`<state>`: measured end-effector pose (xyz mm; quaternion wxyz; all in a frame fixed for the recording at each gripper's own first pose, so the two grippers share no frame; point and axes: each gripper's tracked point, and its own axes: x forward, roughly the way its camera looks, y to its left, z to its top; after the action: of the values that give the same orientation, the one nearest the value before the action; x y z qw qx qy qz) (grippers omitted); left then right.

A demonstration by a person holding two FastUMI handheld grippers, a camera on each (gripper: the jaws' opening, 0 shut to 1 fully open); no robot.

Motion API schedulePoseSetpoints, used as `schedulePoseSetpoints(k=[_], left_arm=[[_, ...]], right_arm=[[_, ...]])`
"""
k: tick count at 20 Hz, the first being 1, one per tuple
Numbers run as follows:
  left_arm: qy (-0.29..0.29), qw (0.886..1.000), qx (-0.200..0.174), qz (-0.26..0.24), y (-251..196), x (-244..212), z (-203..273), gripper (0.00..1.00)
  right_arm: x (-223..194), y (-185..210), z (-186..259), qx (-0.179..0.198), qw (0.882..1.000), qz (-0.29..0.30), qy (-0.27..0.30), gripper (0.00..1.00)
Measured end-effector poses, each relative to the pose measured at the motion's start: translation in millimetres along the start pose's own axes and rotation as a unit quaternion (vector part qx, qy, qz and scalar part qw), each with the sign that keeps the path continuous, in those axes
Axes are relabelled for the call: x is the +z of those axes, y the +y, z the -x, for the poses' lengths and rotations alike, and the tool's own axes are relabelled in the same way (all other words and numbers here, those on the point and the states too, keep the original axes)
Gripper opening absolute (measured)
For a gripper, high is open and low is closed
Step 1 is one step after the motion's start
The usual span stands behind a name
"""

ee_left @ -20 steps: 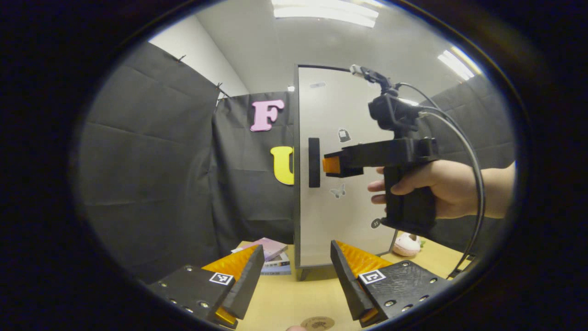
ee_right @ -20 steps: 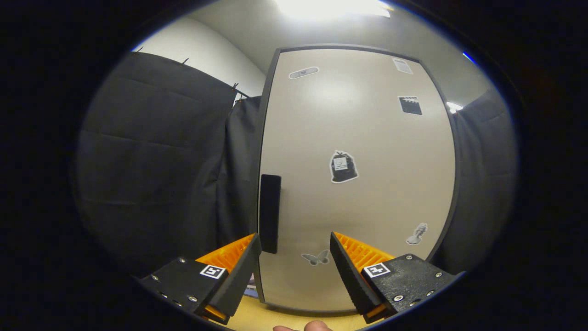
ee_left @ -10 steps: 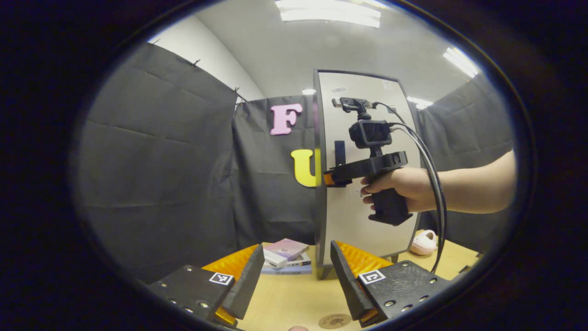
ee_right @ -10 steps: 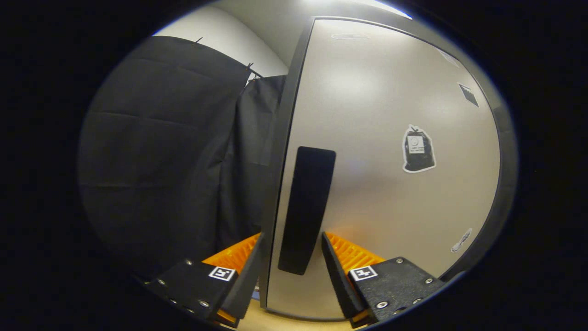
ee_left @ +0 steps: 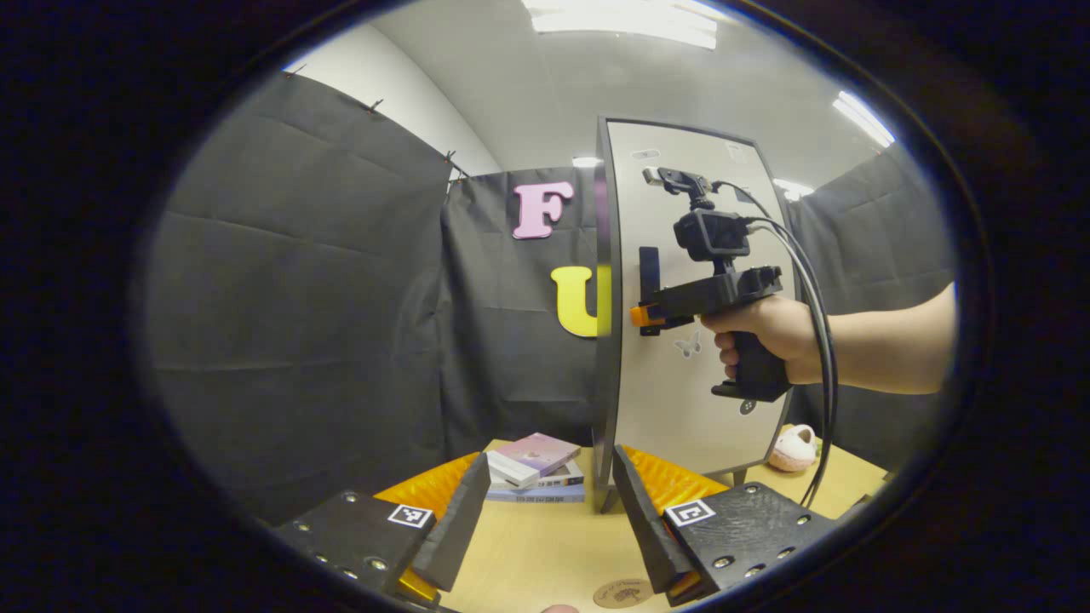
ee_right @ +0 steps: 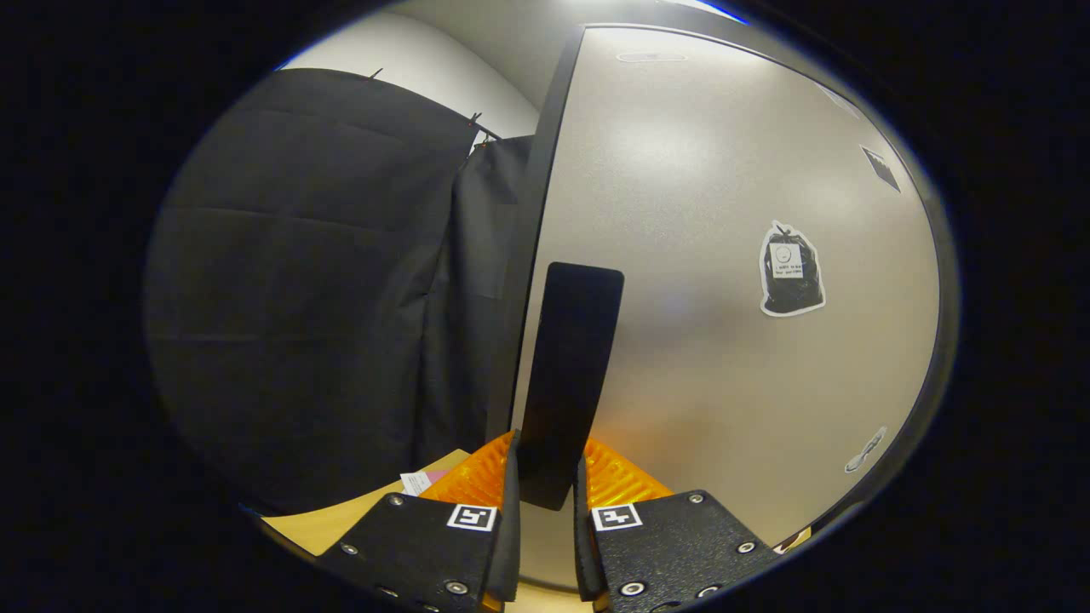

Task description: Open the cabinet door with the right hand, grasp the bottle in the cabinet with the left hand and place it on the coaster, then close the cabinet door with the right hand.

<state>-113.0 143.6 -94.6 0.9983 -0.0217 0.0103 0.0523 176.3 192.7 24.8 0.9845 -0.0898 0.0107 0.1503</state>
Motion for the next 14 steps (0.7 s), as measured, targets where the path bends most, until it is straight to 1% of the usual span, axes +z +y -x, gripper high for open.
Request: schedulePoseSetpoints(k=[1,2,3,4,5,6,8,9,10,11,12,14], left_arm=[[0.002,1.000,0.002,0.000,0.3,-1.9,-0.5,0.83],[0.005,1.000,0.004,0.001,1.5,-4.6,1.4,0.87],[0.008,1.000,0.007,0.004,2.8,-7.3,2.9,0.83],[0.014,1.000,0.011,0.006,5.5,-11.7,6.3,0.83],[0.019,1.000,0.014,0.010,7.9,-15.9,9.0,0.80],[0.024,1.000,0.015,0.014,8.9,-19.4,11.5,0.83],[0.032,0.999,0.016,0.022,10.4,-26.5,11.8,0.83],[0.037,0.999,0.015,0.024,11.6,-30.2,11.4,0.83],[0.041,0.999,0.016,0.023,13.8,-31.8,9.8,0.83],[0.042,0.999,0.016,0.021,14.4,-29.3,8.4,0.87],[0.042,0.999,0.016,0.016,14.1,-26.2,7.7,0.83],[0.036,0.999,0.020,0.002,12.7,-17.6,10.0,0.83]], right_arm=[[0.5,0.3,1.6,0.003,1.000,-0.005,-0.002,0.27],[-0.6,1.6,3.0,0.008,1.000,-0.014,-0.003,0.25],[-1.2,2.4,5.5,0.013,1.000,-0.019,0.001,0.25],[-0.8,3.4,7.3,0.018,1.000,-0.024,0.003,0.27],[-0.8,5.1,11.3,0.022,0.999,-0.030,0.006,0.25],[-0.5,6.6,14.5,0.027,0.999,-0.035,0.009,0.25],[0.9,10.0,21.8,0.041,0.998,-0.038,0.012,0.24],[1.1,12.0,26.3,0.048,0.998,-0.042,0.014,0.22],[1.1,12.3,28.9,0.055,0.997,-0.045,0.016,0.21],[1.3,12.9,32.5,0.061,0.997,-0.048,0.019,0.20],[0.7,12.9,34.7,0.066,0.996,-0.053,0.021,0.20],[-1.5,12.1,37.2,0.077,0.995,-0.057,0.024,0.20]])
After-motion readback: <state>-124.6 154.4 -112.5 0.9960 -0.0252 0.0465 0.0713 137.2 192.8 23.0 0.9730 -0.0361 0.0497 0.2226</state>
